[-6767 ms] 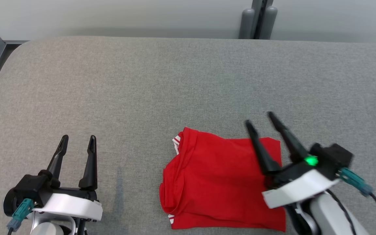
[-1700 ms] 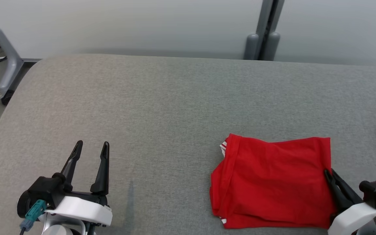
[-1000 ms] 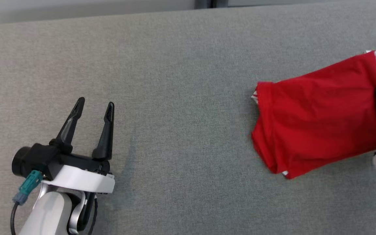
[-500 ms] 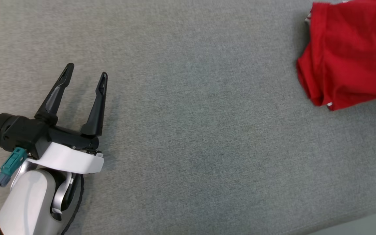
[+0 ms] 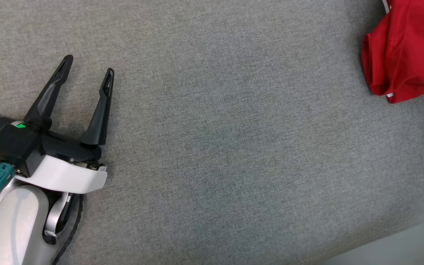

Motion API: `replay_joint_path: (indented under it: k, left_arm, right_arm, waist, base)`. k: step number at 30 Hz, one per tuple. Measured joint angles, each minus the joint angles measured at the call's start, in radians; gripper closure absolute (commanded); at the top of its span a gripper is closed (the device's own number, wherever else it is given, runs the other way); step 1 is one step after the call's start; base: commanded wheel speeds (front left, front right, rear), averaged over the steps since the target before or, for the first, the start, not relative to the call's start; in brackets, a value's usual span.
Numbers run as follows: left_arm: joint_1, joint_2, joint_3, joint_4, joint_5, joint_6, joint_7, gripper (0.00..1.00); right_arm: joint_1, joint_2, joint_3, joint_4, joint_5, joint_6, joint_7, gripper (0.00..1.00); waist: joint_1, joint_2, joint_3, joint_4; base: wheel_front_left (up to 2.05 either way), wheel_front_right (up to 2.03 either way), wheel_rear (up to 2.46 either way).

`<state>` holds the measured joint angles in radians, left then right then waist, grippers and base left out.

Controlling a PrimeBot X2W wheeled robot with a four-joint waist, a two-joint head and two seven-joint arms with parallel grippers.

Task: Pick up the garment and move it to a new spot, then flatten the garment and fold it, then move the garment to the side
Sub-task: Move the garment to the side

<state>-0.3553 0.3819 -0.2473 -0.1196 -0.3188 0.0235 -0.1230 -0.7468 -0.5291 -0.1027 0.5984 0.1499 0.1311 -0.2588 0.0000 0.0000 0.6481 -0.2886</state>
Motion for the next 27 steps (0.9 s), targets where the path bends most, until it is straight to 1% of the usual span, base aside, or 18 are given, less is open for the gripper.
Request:
replay_joint_path:
  k: [1,2,9,13,17,22,27]
  left_arm:
    - [-0.001,0.003,0.000,-0.004,0.001,0.000,0.001,0.00]
    - [-0.002,0.005,0.001,-0.008,0.001,0.000,0.001,0.00]
    - [-0.005,0.006,-0.001,-0.004,-0.003,0.001,-0.001,0.00]
    - [0.000,0.002,-0.001,0.024,-0.014,0.004,-0.012,0.00]
    - [0.026,-0.014,-0.003,0.058,-0.028,0.011,-0.030,0.00]
    - [0.049,-0.037,-0.007,0.098,-0.051,0.013,-0.058,0.00]
    - [0.088,-0.062,-0.005,0.136,-0.074,0.022,-0.085,0.00]
  right_arm:
    - [-0.005,0.006,-0.004,-0.002,-0.009,0.000,0.000,0.36]
    - [-0.010,0.013,-0.006,-0.006,-0.022,0.000,0.000,0.00]
    - [0.005,0.088,-0.066,-0.072,-0.059,0.000,-0.001,0.00]
    - [0.054,0.134,-0.088,-0.138,-0.054,0.000,-0.002,0.00]
    - [0.128,0.199,-0.109,-0.214,-0.028,0.000,-0.001,0.00]
    - [0.242,0.278,-0.103,-0.304,-0.007,0.000,-0.002,0.00]
    - [0.353,0.359,-0.055,-0.363,0.029,0.000,-0.002,0.00]
  waist:
    - [0.0000,0.0000,0.006,-0.001]
    - [0.0000,0.0001,0.011,-0.001]
    - [0.0000,0.0000,0.013,0.003]
    - [0.0000,0.0000,-0.013,0.010]
    - [0.0000,0.0000,-0.057,0.020]
    - [0.0000,0.0000,-0.123,0.042]
    - [0.0000,0.0000,-0.194,0.075]
  base:
    - [0.00,0.00,0.00]
    - [0.00,0.00,0.00]
    - [0.00,0.00,0.00]
    - [0.00,0.00,0.00]
    - [0.00,0.00,0.00]
    - [0.00,0.00,0.00]
    - [0.00,0.00,0.00]
